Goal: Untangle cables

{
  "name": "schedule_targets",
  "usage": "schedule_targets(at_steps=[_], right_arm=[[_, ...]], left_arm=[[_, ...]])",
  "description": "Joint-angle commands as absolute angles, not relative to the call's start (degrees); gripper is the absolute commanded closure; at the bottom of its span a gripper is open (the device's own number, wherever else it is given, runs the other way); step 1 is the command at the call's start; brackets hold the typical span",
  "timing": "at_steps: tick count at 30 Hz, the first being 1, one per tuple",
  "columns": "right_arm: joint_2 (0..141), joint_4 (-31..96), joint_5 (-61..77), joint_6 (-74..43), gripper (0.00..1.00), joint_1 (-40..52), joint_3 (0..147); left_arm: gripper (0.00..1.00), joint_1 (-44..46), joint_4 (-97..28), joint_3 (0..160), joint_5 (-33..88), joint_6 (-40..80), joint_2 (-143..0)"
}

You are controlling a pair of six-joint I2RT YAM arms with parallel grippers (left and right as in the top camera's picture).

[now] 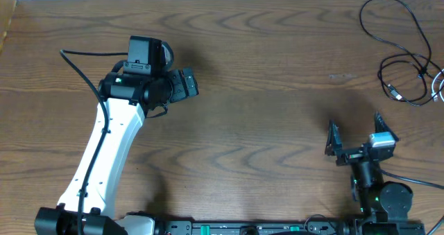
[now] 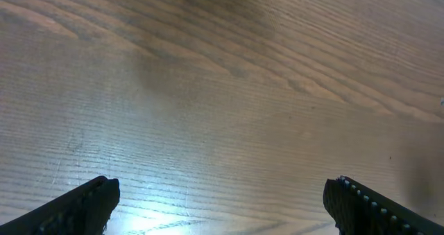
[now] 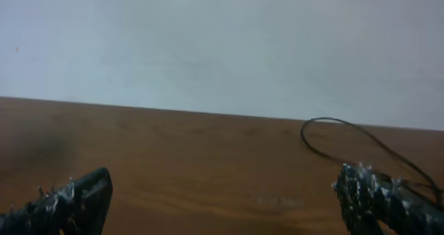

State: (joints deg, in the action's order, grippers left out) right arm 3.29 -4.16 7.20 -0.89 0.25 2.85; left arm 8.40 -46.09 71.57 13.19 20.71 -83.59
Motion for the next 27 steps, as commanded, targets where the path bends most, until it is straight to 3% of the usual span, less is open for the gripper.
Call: schedule_targets(at_steps=[1,8,27], right_arm=[[1.1,-4.5,5.9,-1.6,0.01,0.5,0.4],[1.0,4.5,4.0,-1.7,0.01,0.4,0.3],[1.1,4.1,4.0,-1.7,0.01,0.4,0.3]], left_arm=[[0.01,8.3,-46.2,71.4,12.8,20.2,-83.5],[0.01,8.3,-46.2,71.4,12.8,20.2,-83.5],[0.01,8.3,-46.2,71.4,12.8,20.2,-83.5]])
